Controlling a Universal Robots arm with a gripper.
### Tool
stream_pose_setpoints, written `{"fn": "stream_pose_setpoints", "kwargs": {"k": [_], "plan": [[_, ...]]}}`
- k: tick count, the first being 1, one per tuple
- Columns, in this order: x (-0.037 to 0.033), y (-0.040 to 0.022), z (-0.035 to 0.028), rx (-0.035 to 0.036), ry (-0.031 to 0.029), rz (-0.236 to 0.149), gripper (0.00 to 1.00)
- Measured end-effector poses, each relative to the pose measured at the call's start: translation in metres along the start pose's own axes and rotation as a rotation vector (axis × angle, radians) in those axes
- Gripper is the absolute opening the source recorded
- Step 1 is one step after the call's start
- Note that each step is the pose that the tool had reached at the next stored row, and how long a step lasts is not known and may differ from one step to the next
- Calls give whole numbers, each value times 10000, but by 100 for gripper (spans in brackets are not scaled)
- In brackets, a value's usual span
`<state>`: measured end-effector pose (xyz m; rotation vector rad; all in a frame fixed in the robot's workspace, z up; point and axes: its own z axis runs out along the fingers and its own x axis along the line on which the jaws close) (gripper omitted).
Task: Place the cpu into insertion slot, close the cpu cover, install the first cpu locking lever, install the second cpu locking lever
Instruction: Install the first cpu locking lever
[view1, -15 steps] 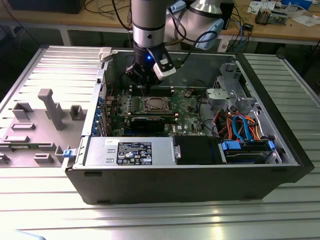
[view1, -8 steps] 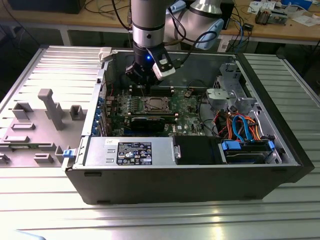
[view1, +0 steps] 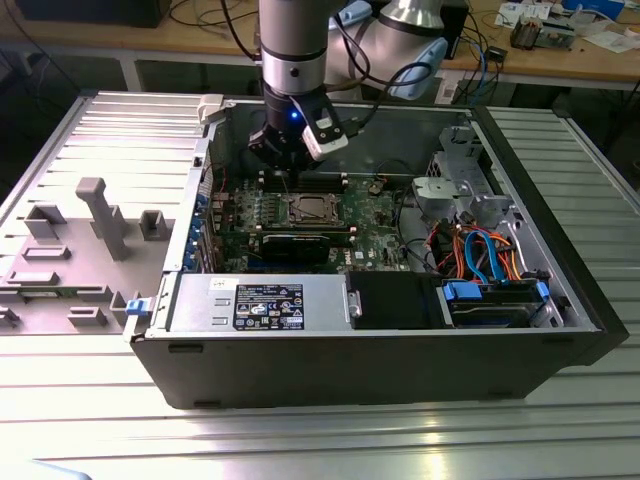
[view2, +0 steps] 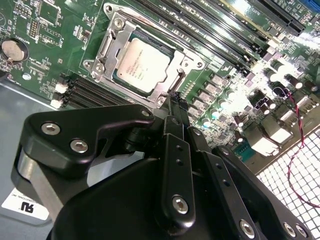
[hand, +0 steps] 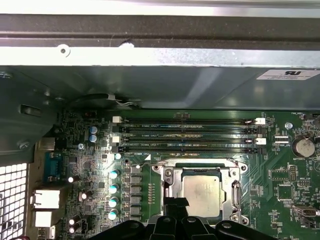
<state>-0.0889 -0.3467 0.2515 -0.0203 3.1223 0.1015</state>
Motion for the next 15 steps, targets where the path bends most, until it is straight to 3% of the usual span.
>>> {"fn": "stream_pose_setpoints", "kwargs": {"k": [3,15], "plan": [[33,1,0,0,0,0,11],[51,1,-1,0,1,0,11]]}}
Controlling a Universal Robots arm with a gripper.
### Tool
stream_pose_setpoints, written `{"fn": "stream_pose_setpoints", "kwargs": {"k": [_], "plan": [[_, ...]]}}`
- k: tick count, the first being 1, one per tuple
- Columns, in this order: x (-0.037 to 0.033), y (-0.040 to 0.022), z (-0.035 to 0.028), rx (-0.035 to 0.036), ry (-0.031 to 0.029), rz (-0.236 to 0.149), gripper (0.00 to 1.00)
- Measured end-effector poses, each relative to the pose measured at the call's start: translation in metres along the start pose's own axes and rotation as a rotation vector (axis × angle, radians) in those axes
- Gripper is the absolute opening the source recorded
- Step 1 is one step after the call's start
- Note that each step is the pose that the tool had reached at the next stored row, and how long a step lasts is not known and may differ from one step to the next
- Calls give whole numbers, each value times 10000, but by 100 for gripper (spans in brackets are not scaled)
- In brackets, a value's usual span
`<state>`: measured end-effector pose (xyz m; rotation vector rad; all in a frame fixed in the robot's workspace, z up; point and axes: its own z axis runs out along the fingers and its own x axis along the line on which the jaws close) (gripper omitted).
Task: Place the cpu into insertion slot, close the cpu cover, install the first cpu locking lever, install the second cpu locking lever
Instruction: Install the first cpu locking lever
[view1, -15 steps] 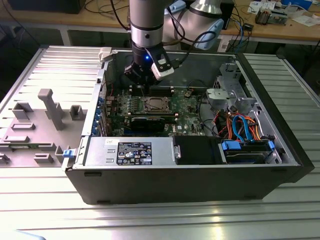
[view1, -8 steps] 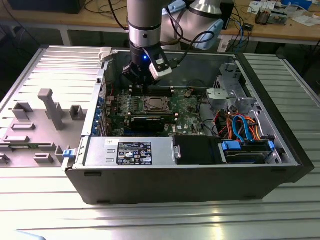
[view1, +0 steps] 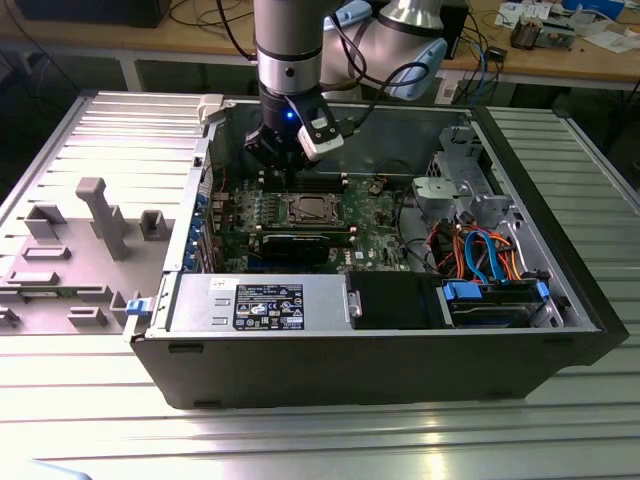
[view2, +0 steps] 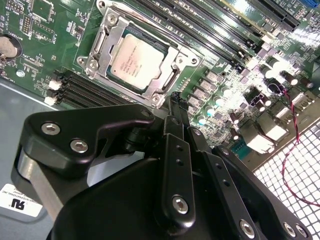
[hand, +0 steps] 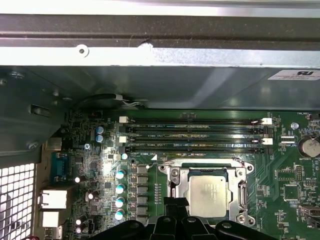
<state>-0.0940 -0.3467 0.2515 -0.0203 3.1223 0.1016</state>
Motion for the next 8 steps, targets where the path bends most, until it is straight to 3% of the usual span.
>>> {"fn": "stream_pose_setpoints", "kwargs": {"k": [8], "plan": [[21,0,0,1,0,-2,11]]}}
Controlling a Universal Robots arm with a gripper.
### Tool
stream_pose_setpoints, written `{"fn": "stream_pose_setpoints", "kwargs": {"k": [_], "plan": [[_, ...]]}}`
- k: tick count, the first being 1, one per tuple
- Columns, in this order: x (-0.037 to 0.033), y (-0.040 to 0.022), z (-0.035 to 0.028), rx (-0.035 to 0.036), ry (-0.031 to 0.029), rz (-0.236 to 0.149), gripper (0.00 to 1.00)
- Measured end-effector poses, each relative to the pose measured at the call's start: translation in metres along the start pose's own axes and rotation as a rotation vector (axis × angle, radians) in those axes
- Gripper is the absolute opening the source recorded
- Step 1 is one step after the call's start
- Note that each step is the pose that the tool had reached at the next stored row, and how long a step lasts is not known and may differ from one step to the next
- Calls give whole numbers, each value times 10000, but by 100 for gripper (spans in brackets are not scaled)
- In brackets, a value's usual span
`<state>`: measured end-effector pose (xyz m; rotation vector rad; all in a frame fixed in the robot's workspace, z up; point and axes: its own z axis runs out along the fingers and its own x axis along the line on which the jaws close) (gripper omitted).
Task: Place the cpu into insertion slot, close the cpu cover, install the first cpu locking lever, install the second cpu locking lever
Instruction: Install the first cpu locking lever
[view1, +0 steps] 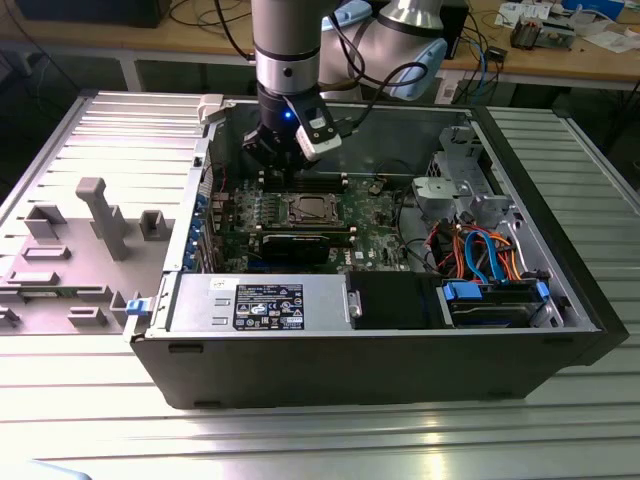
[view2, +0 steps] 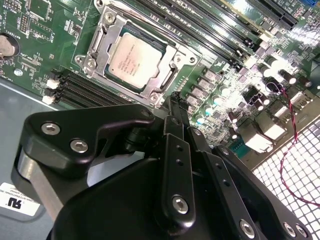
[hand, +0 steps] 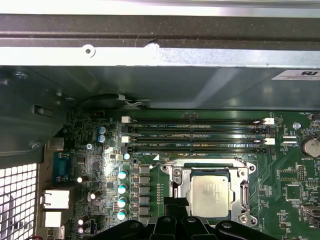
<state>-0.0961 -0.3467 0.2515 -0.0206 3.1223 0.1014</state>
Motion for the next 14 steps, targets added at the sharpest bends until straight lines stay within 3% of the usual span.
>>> {"fn": "stream_pose_setpoints", "kwargs": {"k": [11,14], "plan": [[4,0,0,-1,-1,4,11],[41,0,-1,1,0,2,11]]}}
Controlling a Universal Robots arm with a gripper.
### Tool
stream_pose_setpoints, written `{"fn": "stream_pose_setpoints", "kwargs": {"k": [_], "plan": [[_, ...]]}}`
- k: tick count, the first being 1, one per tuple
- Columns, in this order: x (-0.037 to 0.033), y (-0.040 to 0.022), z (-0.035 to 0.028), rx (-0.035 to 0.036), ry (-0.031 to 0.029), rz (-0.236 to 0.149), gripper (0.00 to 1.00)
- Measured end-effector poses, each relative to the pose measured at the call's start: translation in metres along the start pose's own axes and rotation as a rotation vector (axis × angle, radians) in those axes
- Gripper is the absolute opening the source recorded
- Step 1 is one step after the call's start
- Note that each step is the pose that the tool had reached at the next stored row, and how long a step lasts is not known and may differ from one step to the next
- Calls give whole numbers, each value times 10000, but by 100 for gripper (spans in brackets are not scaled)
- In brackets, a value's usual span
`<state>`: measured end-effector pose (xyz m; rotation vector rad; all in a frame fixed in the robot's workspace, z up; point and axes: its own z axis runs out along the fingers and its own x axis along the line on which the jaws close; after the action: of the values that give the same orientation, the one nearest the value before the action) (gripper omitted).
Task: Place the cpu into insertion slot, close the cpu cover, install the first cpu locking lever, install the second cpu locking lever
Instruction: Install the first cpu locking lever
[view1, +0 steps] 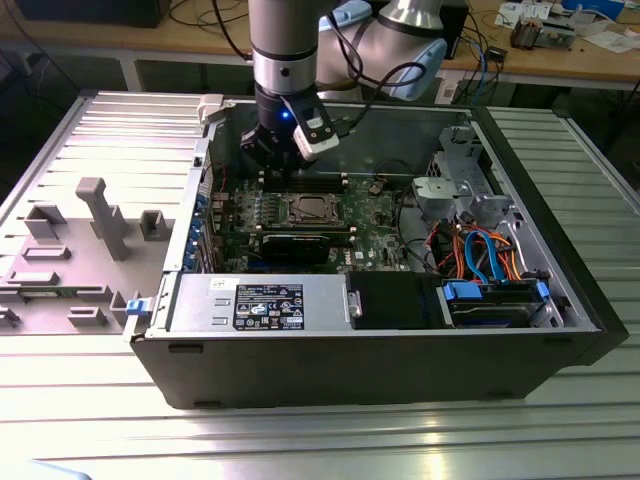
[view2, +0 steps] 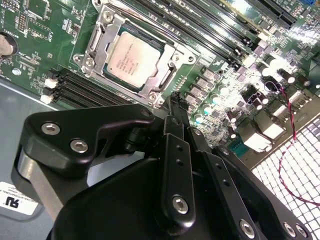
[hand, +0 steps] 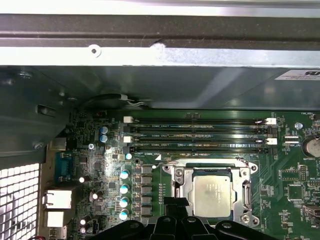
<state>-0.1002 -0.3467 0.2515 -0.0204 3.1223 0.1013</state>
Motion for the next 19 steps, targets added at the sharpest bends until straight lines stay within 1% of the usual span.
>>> {"fn": "stream_pose_setpoints", "kwargs": {"k": [3,7,11,19], "plan": [[70,1,-1,-1,-1,1,11],[126,2,-2,-2,-1,0,11],[153,3,-2,-1,-1,0,11],[154,4,-23,-2,-2,0,11]]}}
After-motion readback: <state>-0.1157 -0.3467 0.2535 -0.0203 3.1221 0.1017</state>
